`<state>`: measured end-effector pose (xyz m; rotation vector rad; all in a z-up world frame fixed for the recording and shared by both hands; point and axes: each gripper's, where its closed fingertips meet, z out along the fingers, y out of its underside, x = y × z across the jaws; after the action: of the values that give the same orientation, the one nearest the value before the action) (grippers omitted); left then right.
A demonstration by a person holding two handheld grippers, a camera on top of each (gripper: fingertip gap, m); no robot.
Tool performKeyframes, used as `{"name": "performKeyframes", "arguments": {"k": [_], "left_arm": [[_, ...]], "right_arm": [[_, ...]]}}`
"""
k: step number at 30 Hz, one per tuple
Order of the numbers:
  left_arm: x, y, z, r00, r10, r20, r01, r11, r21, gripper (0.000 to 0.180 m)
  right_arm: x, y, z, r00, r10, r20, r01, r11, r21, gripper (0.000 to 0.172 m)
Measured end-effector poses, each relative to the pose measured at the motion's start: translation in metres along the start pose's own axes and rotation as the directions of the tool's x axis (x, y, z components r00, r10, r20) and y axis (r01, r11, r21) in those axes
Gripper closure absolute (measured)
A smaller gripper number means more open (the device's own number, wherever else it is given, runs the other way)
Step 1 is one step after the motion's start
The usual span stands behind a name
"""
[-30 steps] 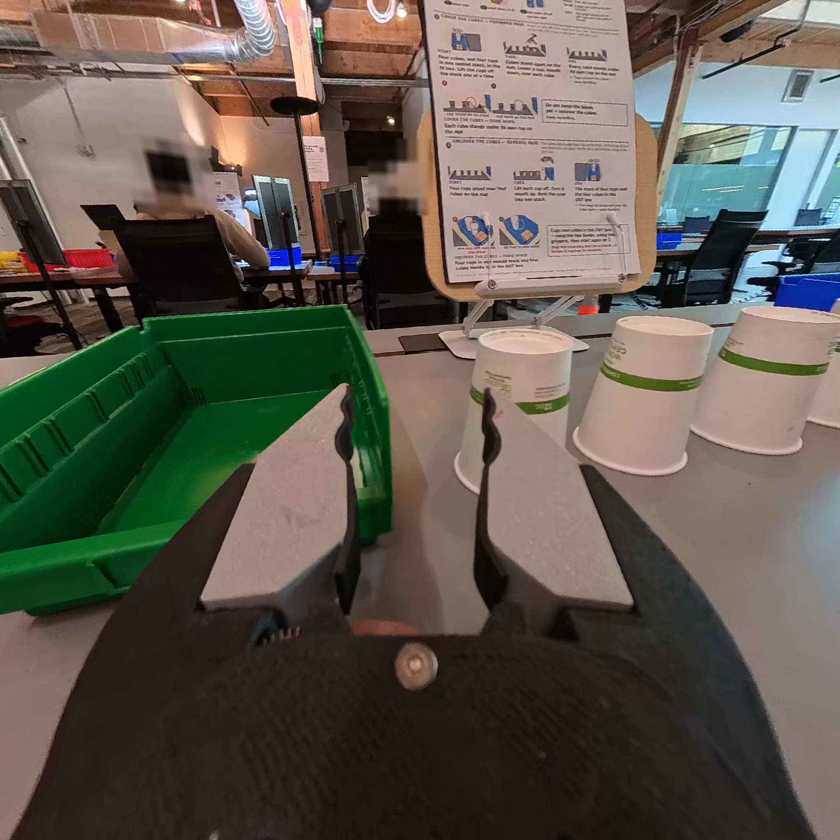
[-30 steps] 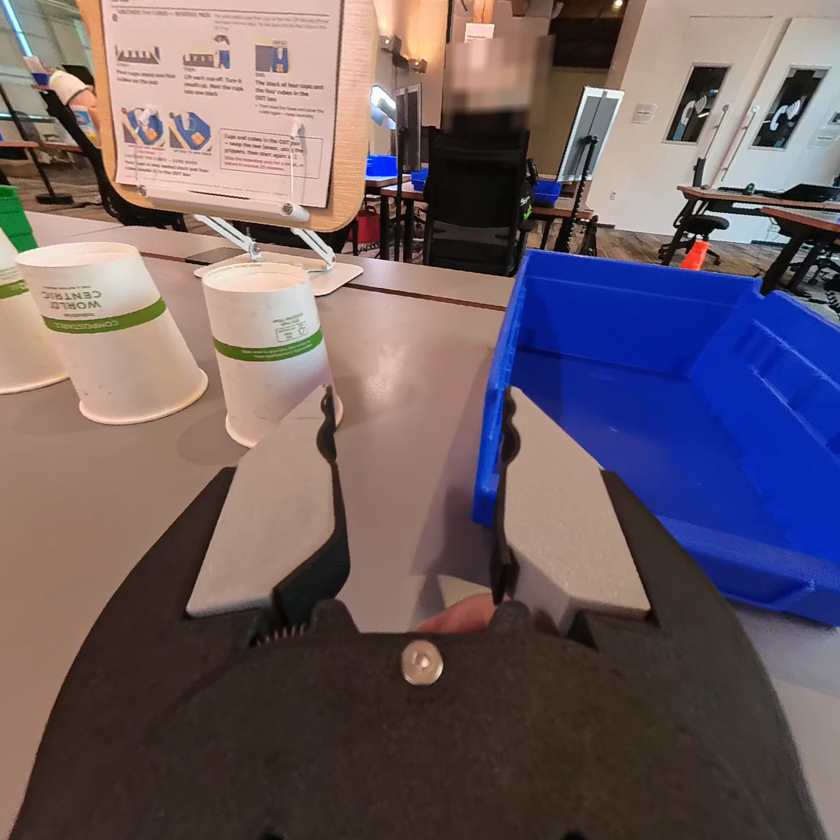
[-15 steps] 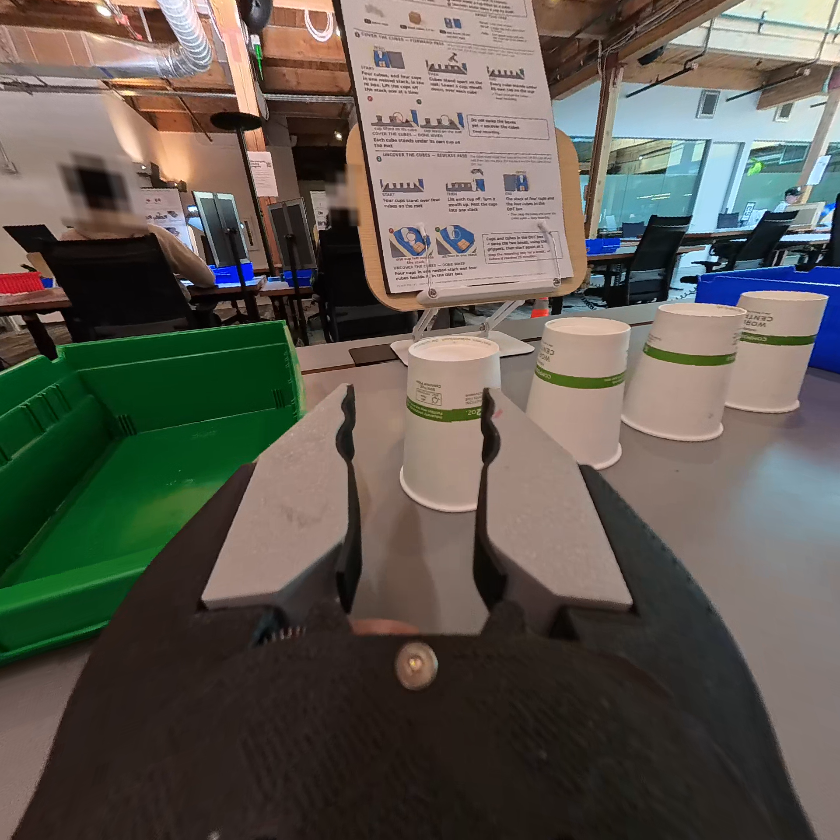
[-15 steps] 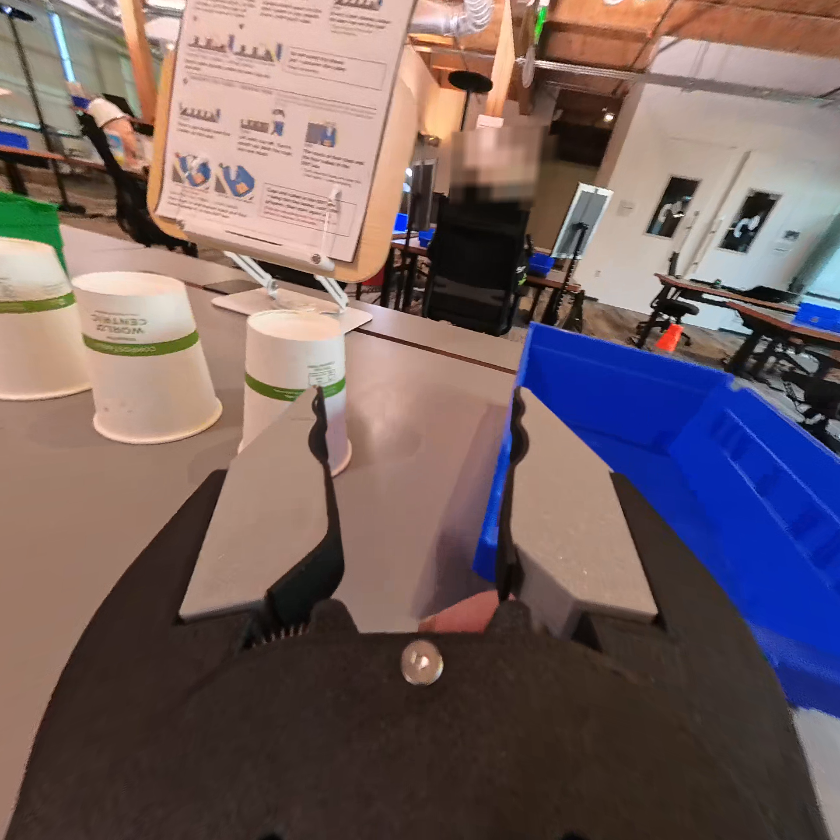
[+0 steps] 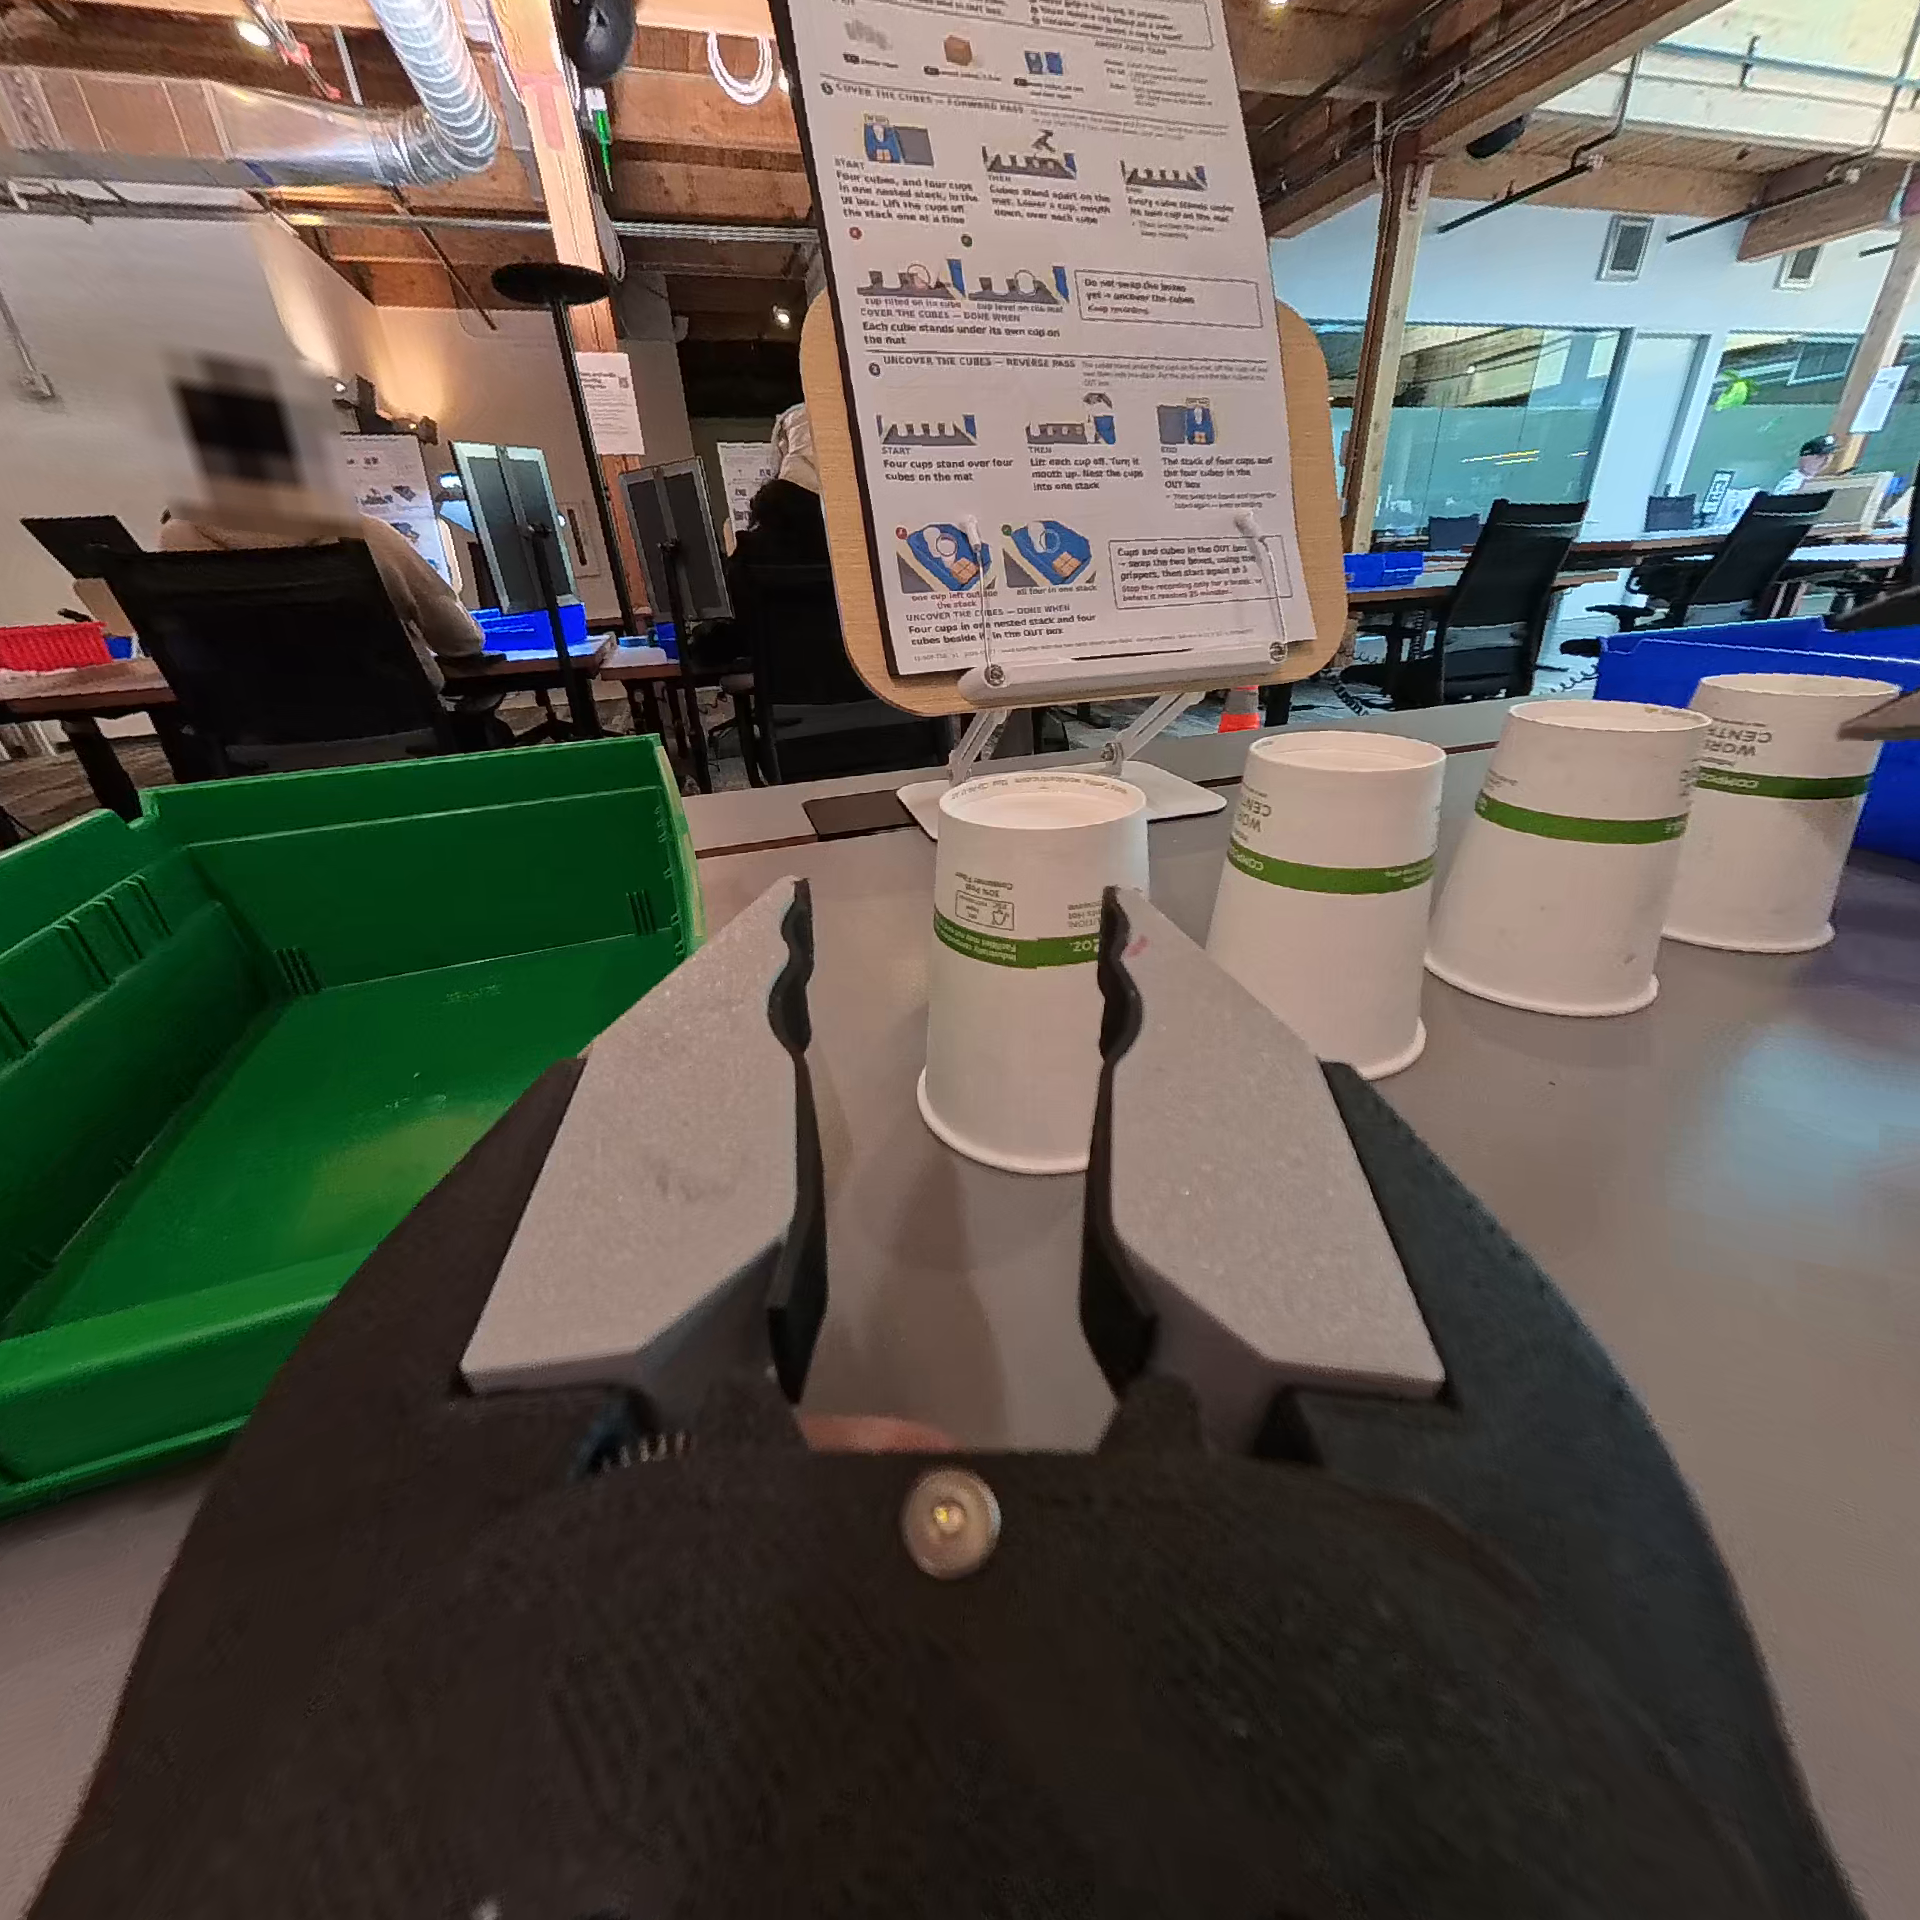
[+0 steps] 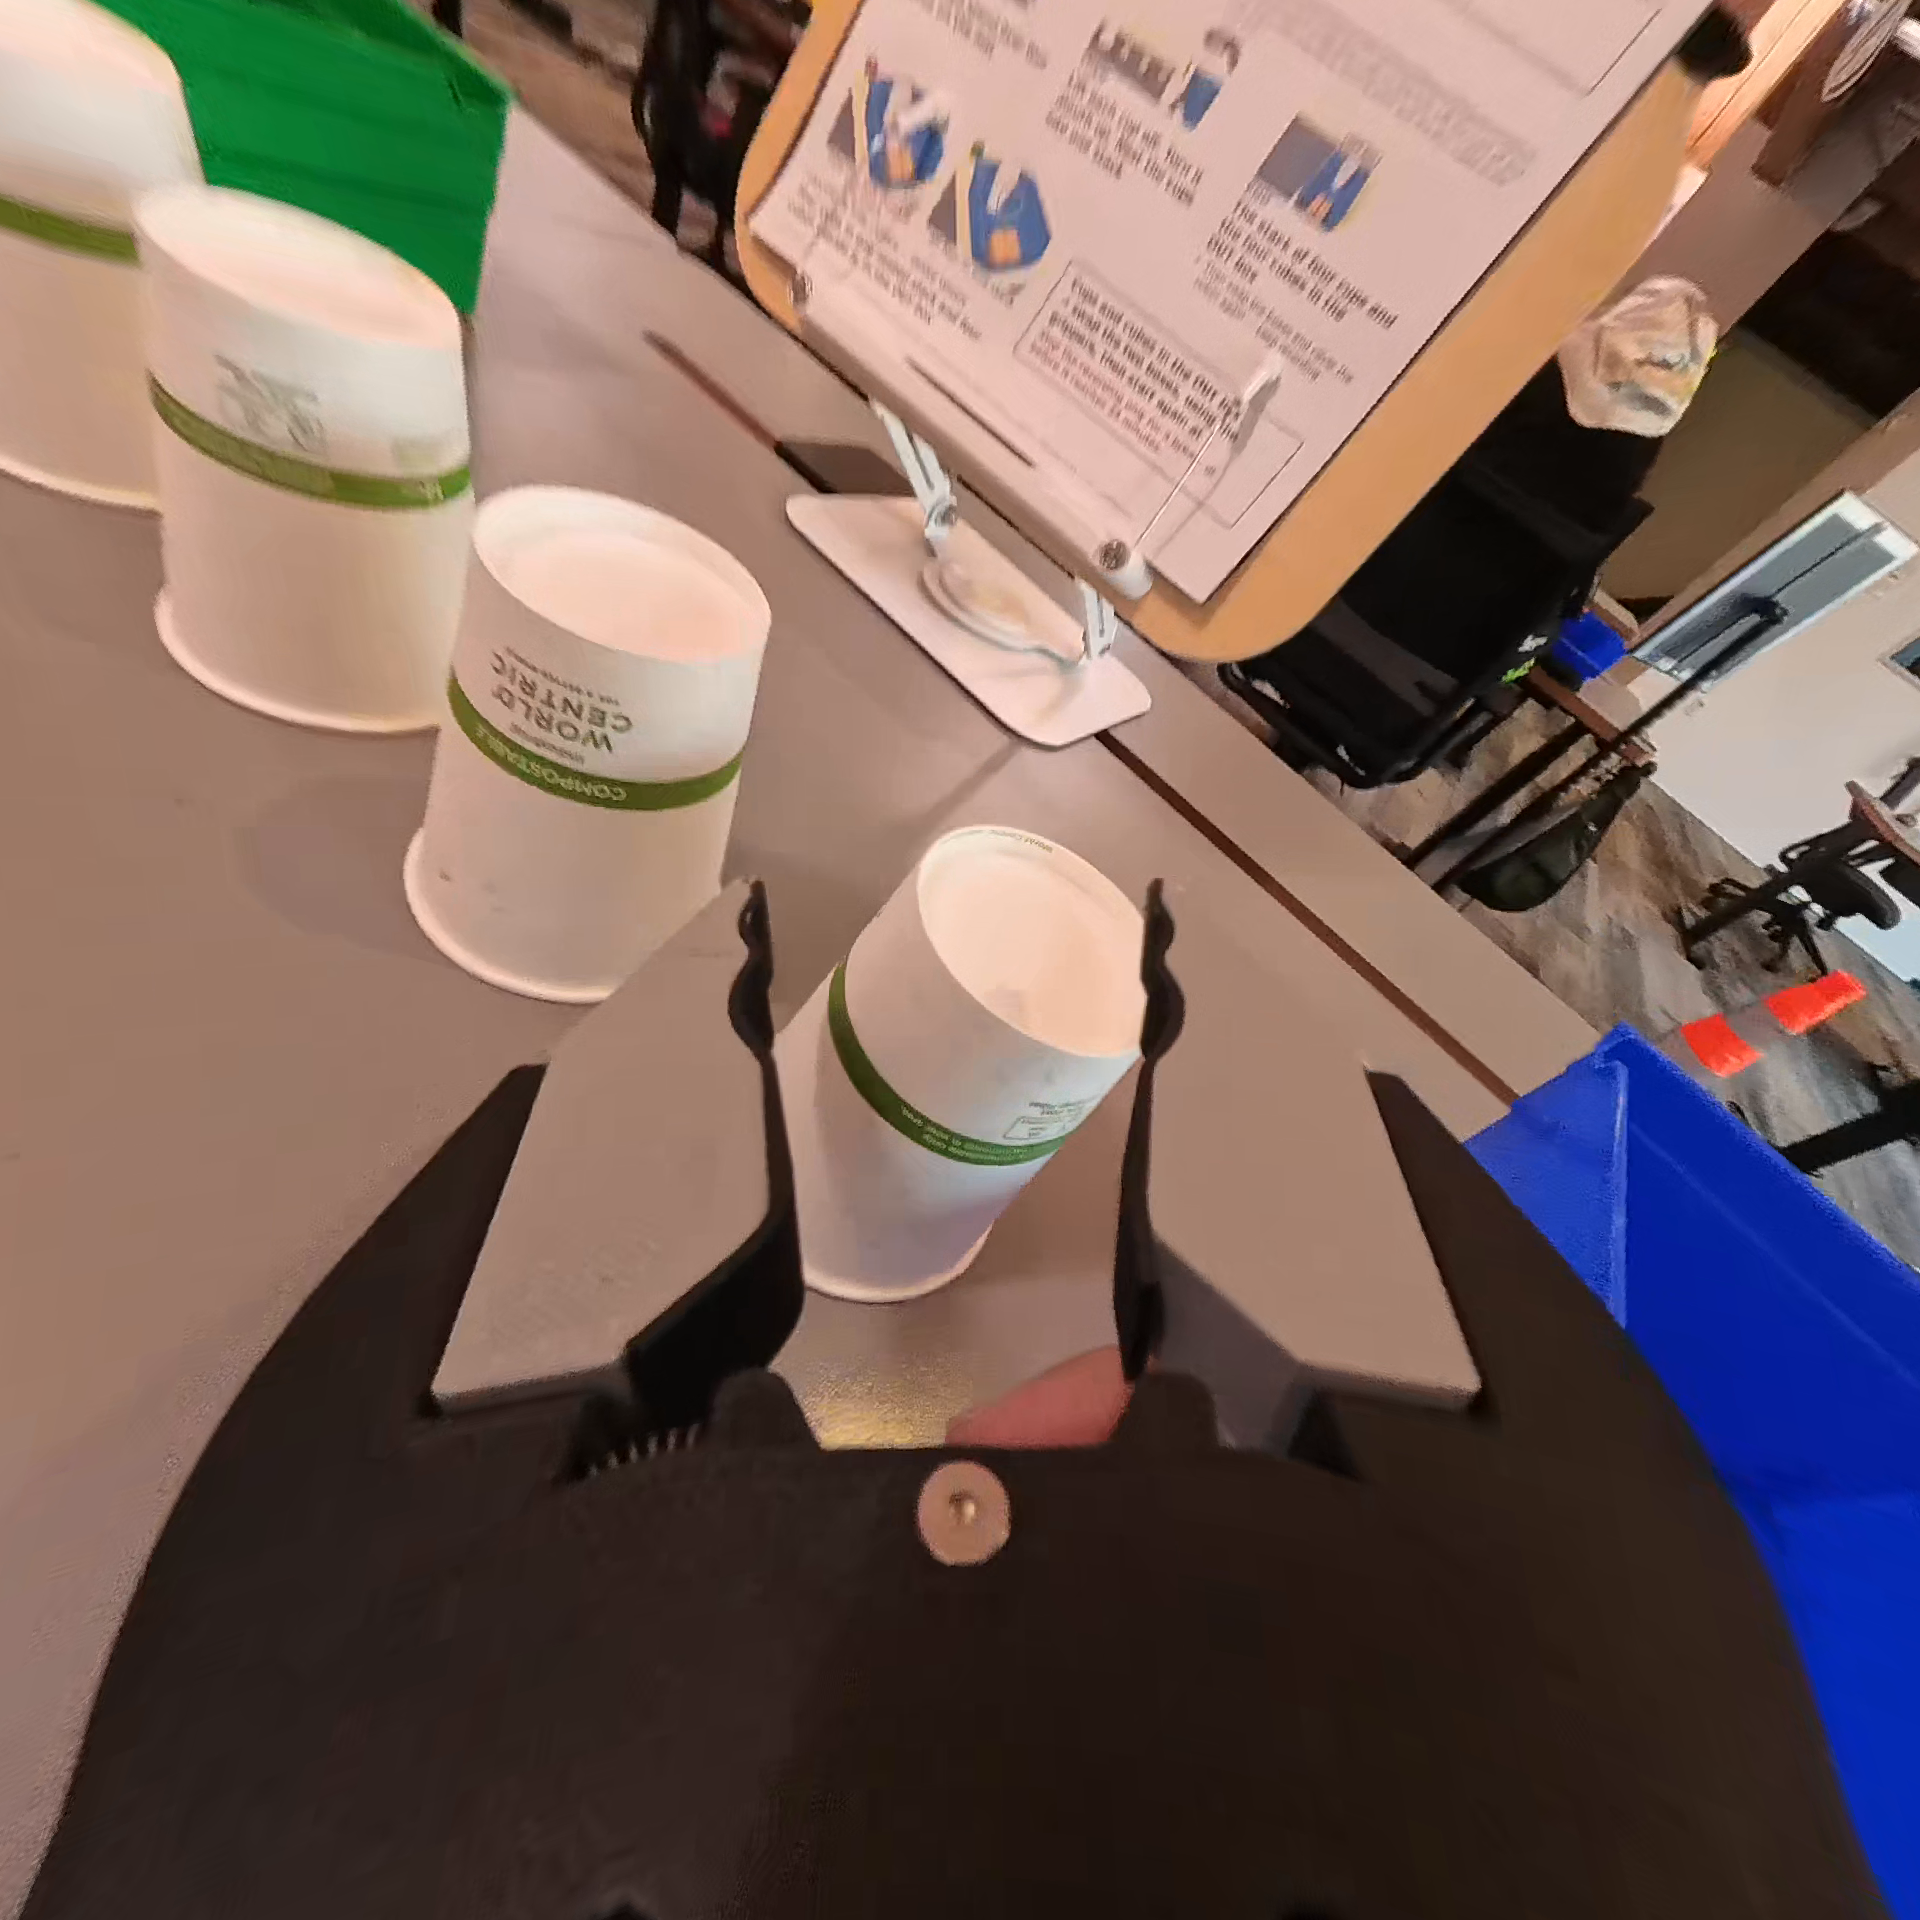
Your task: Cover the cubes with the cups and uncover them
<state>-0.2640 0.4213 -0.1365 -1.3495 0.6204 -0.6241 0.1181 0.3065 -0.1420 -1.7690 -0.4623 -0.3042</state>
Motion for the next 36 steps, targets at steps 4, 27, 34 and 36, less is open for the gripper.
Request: {"name": "performKeyframes", "arguments": {"k": [4,27,34,36], "left_arm": [[0.000,0.000,0.000,1.000,0.000,-0.001,0.000,1.000,0.000,0.128],[0.000,0.000,0.000,1.000,0.002,0.002,-0.002,1.000,0.002,0.130],[0.000,0.000,0.000,1.000,0.002,0.003,-0.002,1.000,0.002,0.130],[0.000,0.000,0.000,1.000,0.003,0.003,-0.003,1.000,0.002,0.130]], "right_arm": [[-0.006,0.011,0.012,0.999,-0.041,0.015,0.042,0.998,-0.052,0.143],[0.006,0.007,0.007,0.998,0.063,0.030,-0.063,0.998,0.006,0.169],[0.008,0.005,0.005,0.998,0.060,0.015,-0.060,0.998,0.026,0.169],[0.009,0.004,0.004,0.998,0.065,0.013,-0.065,0.997,0.033,0.169]]}}
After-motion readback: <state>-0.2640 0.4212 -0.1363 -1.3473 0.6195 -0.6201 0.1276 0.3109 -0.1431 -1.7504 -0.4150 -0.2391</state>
